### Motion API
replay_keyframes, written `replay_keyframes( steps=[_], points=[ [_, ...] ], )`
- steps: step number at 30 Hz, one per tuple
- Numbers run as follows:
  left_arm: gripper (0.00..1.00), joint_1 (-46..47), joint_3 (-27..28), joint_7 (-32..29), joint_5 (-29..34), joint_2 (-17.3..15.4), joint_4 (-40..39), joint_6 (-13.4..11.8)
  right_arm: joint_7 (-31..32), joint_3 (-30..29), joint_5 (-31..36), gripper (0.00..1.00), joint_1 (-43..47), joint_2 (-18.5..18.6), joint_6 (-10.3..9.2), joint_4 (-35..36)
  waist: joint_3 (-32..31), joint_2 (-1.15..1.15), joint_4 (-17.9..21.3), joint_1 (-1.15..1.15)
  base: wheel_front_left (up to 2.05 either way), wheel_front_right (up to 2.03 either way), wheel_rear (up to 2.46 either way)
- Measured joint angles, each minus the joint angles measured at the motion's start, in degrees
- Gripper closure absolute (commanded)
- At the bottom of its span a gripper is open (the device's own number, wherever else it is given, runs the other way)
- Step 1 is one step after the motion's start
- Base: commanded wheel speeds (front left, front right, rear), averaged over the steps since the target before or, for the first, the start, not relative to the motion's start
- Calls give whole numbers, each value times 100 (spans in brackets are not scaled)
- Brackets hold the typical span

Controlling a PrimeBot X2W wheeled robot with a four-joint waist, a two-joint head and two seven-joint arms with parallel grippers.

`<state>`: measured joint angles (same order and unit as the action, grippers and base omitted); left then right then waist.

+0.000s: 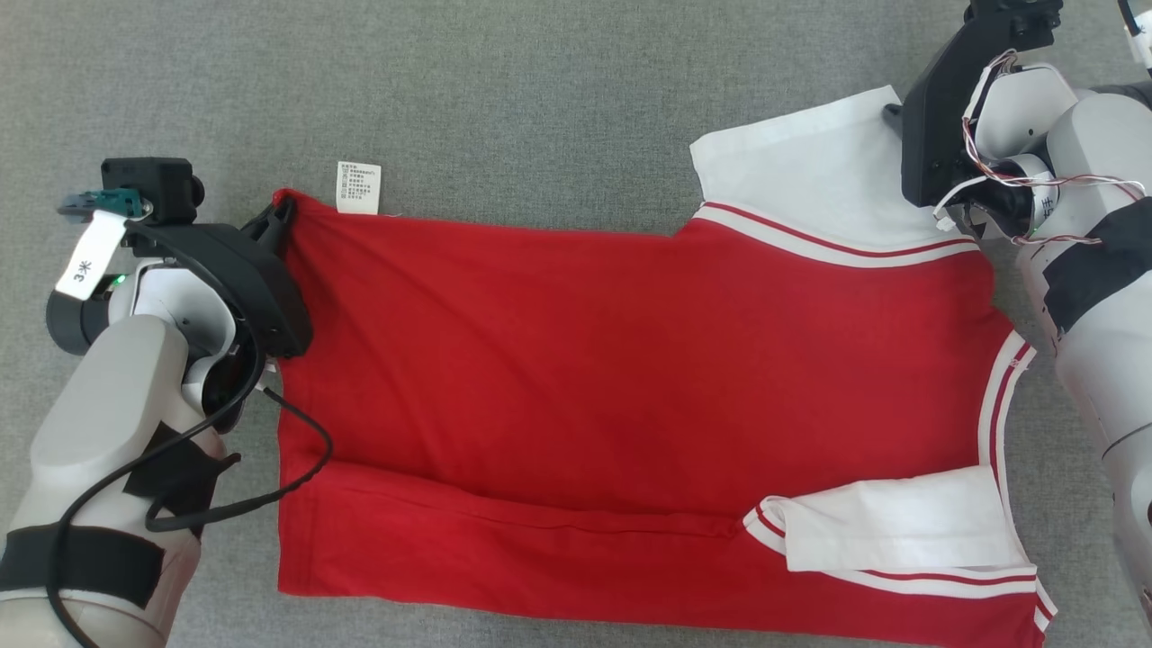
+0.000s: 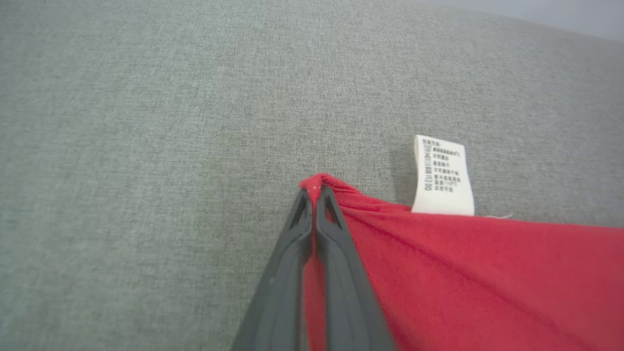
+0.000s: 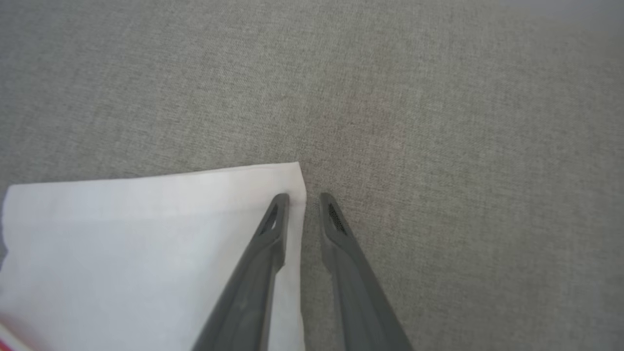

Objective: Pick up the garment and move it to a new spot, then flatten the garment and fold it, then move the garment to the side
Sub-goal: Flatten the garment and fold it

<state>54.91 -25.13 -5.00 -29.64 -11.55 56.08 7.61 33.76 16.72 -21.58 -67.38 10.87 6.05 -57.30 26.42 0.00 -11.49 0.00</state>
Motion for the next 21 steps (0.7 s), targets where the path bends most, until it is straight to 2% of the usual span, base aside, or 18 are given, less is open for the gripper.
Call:
replay_keyframes(
  steps=[1,2,3,17,18,19,21],
  points=[
    [100,11,-11,0,-3,0,7,0,-5,2,0,82,-8,-5,0,-13,4,0,-4,0,0,0,0],
    [100,25,-20,0,-9,0,13,0,-8,3,0,97,-12,-10,0,-26,7,0,-8,0,0,0,0],
    [100,37,-27,1,-19,0,18,0,-21,5,0,100,-15,-15,0,-37,11,0,-11,0,0,0,0],
    [100,105,-133,108,-120,-60,82,1,-202,100,54,100,-150,-5,25,-192,5,0,20,0,0,0,0],
    [100,110,-142,108,-121,-69,88,1,-201,105,53,82,-154,-12,26,-212,8,0,28,0,0,0,0],
    [100,113,-152,109,-123,-70,94,1,-200,136,53,0,-154,-11,35,-236,6,-1,32,0,0,0,0],
    [100,114,-165,110,-145,-70,104,1,-205,171,59,0,-154,-3,49,-257,-1,0,39,1,0,0,0]
  ],
)
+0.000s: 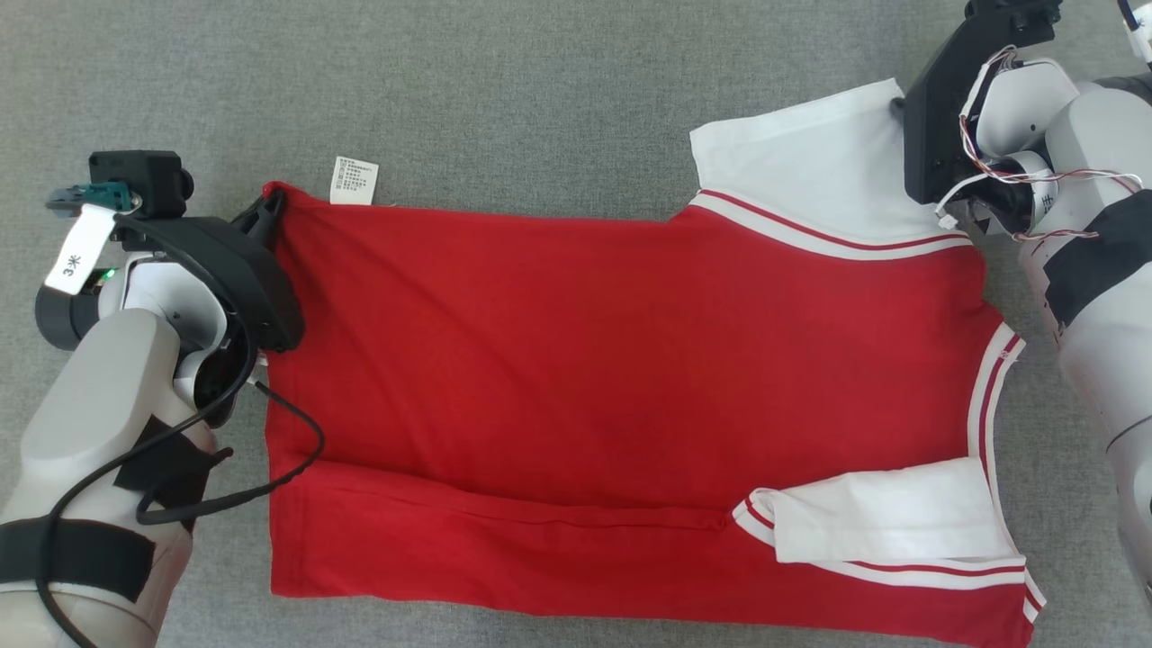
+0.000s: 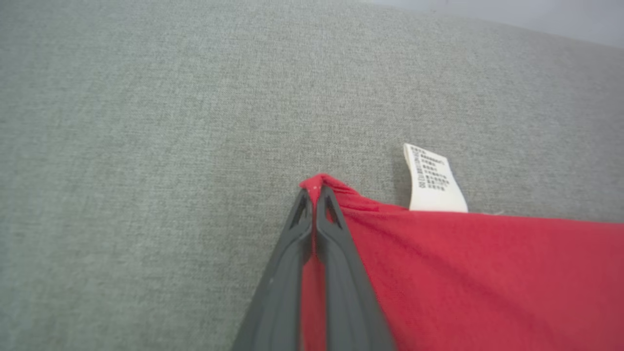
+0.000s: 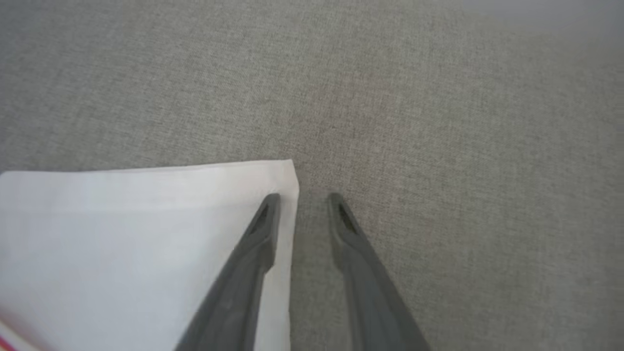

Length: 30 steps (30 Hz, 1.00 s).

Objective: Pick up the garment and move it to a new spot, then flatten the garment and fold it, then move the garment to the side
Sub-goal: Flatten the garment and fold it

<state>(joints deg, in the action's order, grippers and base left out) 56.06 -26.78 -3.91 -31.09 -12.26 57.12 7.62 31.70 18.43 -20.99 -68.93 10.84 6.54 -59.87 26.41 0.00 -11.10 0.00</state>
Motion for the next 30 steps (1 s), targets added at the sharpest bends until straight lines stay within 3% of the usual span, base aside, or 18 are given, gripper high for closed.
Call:
replay_keyframes(
  steps=[15,16,17,19,21,23,25,26,30],
  points=[
    [100,35,-119,98,-234,-3,-1,0,-104,7,-9,0,-86,-9,1,-160,58,0,-83,-1,0,0,0],
    [100,35,-126,99,-246,-3,-1,0,-104,10,-9,13,-92,-12,1,-170,62,0,-90,0,0,0,0],
    [100,36,-134,99,-267,-3,0,0,-104,15,-10,51,-95,-18,1,-180,64,0,-96,0,0,0,0],
    [100,42,-149,99,-276,-3,2,0,-103,41,-10,64,-104,-38,4,-208,65,0,-107,0,0,0,0],
    [100,55,-169,100,-281,-3,9,0,-103,54,-10,66,-120,-76,16,-236,59,0,-117,0,0,0,0],
    [100,57,-187,101,-302,-2,16,0,-102,69,-10,75,-129,-118,27,-264,51,0,-126,0,0,0,0],
    [100,57,-204,105,-320,-3,25,0,-97,92,-12,87,-147,-140,30,-294,44,0,-133,0,0,0,0],
    [100,58,-213,118,-323,-3,27,0,-96,110,-12,100,-150,-149,33,-304,41,0,-136,0,0,0,0],
    [100,59,-252,126,-337,-5,35,0,-104,166,-11,100,-184,-141,35,-333,27,0,-137,0,0,0,0]
  ],
)
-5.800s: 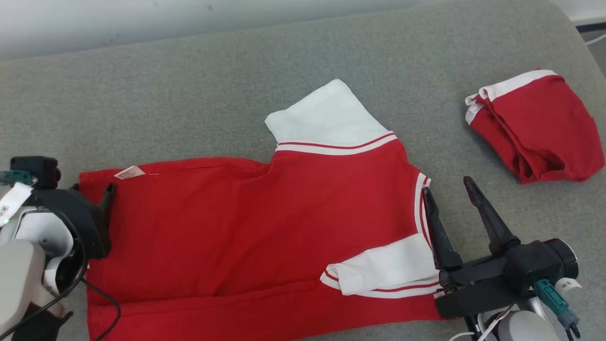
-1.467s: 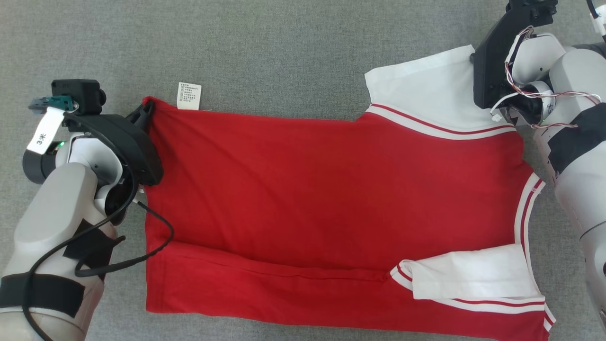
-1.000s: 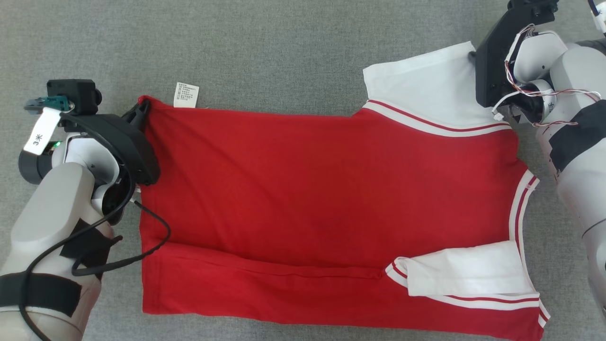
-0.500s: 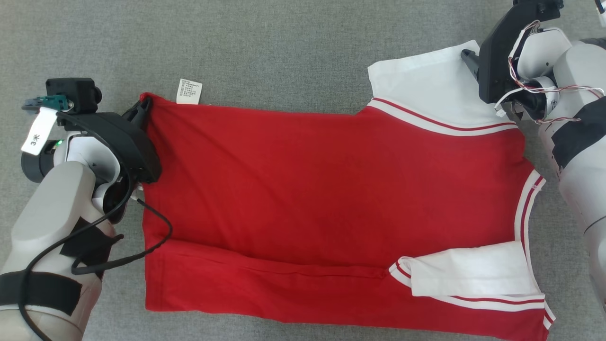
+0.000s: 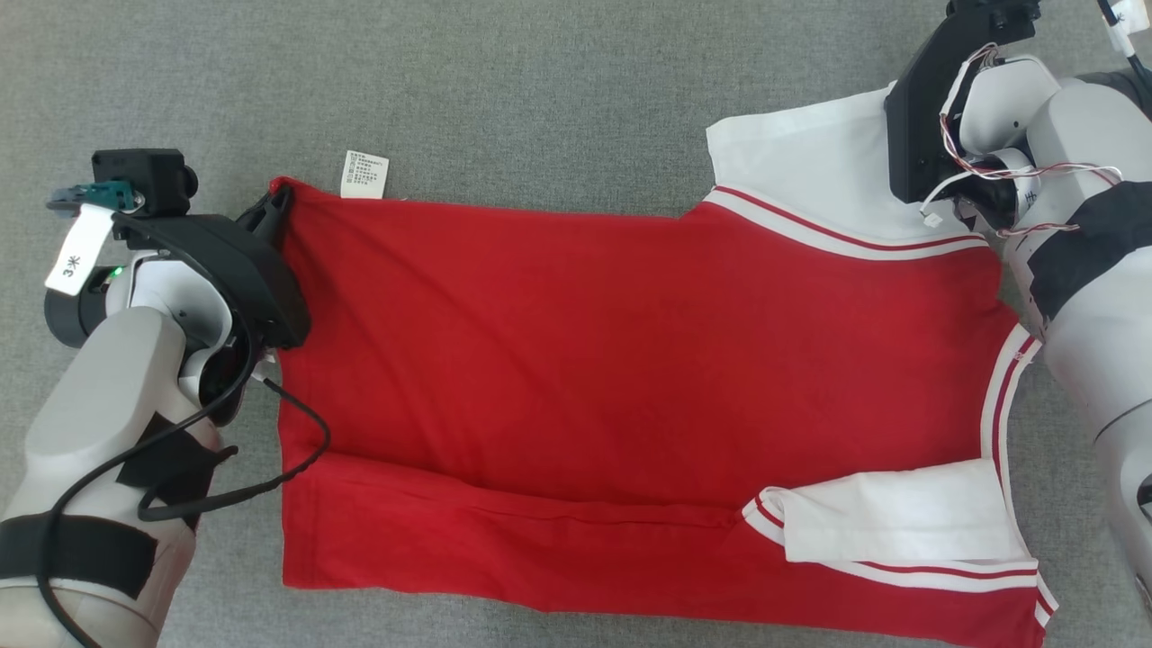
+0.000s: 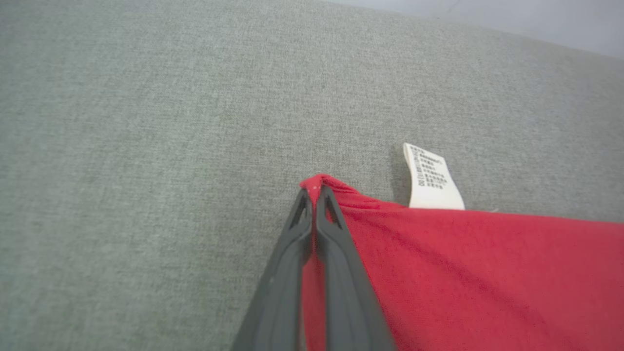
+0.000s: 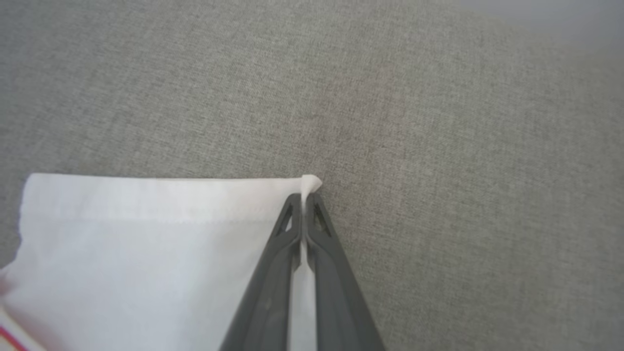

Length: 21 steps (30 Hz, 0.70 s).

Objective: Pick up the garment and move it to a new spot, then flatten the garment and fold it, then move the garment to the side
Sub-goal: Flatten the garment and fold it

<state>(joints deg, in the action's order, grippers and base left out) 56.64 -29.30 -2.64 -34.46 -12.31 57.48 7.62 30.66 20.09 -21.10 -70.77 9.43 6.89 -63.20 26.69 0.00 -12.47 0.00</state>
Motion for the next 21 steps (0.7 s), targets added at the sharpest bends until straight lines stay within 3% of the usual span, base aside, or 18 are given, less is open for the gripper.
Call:
replay_keyframes(
  steps=[10,21],
  points=[
    [100,1,-10,199,-196,-47,29,0,-310,-7,0,100,-18,54,18,-69,-124,0,77,0,0,0,0],
    [100,-9,83,735,-229,298,294,-55,-1217,-83,-68,100,338,234,19,-71,-549,0,173,0,0,0,0]
  ],
)
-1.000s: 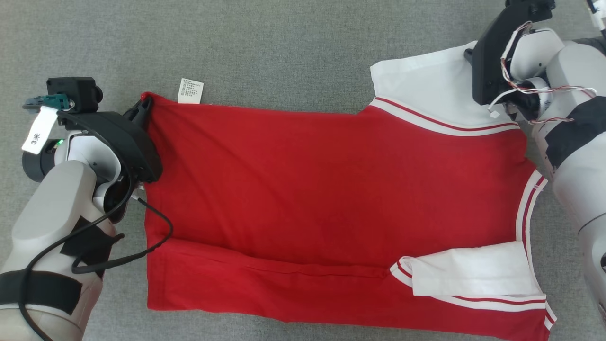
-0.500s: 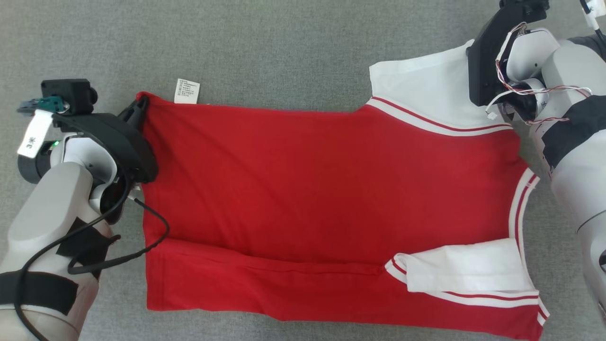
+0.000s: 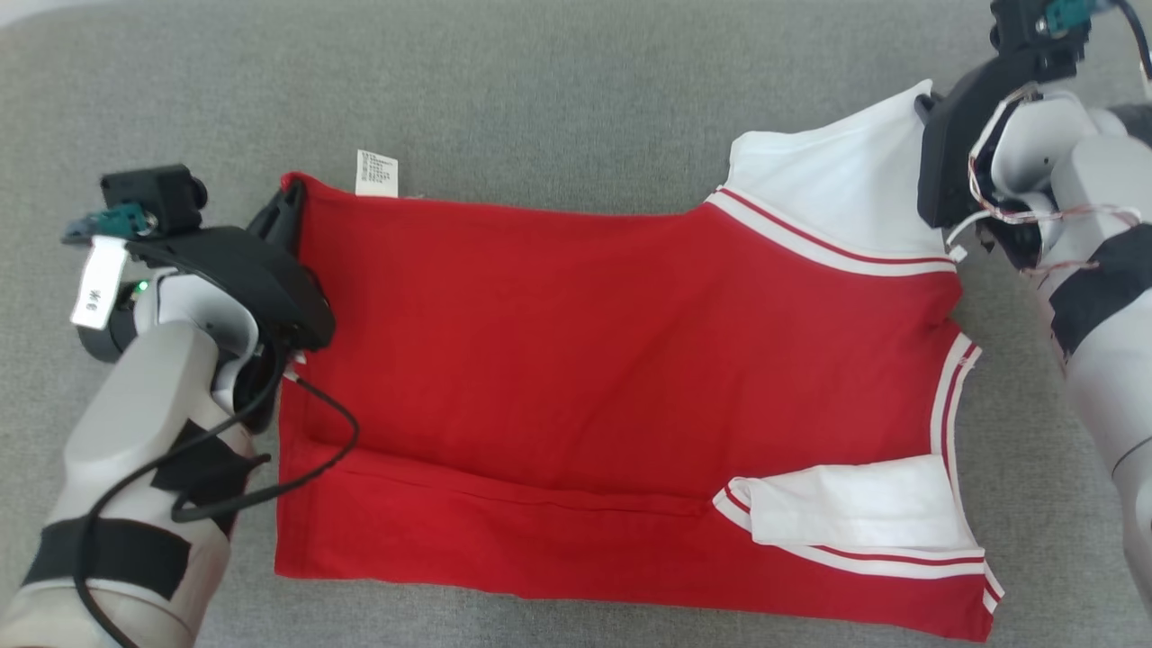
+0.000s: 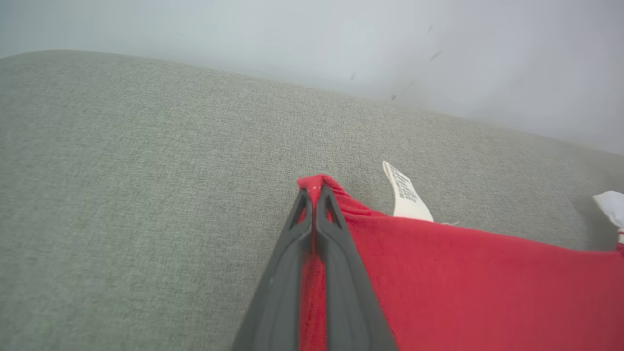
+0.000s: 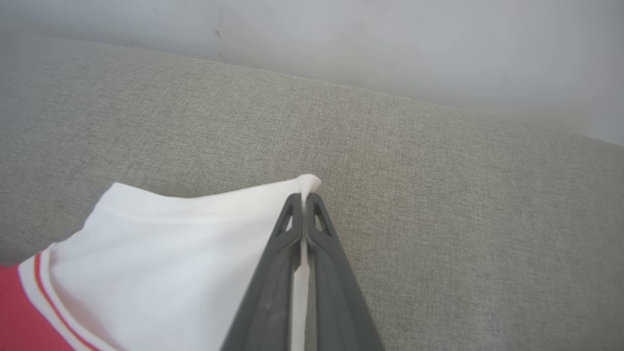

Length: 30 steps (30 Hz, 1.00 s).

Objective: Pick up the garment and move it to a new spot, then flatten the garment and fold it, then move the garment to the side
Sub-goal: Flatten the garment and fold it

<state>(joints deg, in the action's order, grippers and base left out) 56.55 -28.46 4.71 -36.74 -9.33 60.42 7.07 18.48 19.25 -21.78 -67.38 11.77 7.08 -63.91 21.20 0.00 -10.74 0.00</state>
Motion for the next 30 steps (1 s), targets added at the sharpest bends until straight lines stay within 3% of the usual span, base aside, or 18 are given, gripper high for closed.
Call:
replay_keyframes(
  steps=[10,18,23,30],
  points=[
    [100,-627,-62,480,10,56,135,1,-942,525,-192,100,906,47,0,781,-436,0,51,0,0,0,0],
    [100,-1158,-22,803,3,-114,156,1,-1650,1138,-263,100,1926,271,5,1715,-741,0,165,-1,0,0,0],
    [100,-1389,46,898,-47,-177,89,2,-2063,1099,-330,100,2403,425,7,2160,-895,0,308,0,0,0,0],
    [100,-1357,32,915,11,-236,-167,2,-2312,884,-502,100,2231,510,7,2618,-1009,0,587,0,0,0,0]
  ],
)
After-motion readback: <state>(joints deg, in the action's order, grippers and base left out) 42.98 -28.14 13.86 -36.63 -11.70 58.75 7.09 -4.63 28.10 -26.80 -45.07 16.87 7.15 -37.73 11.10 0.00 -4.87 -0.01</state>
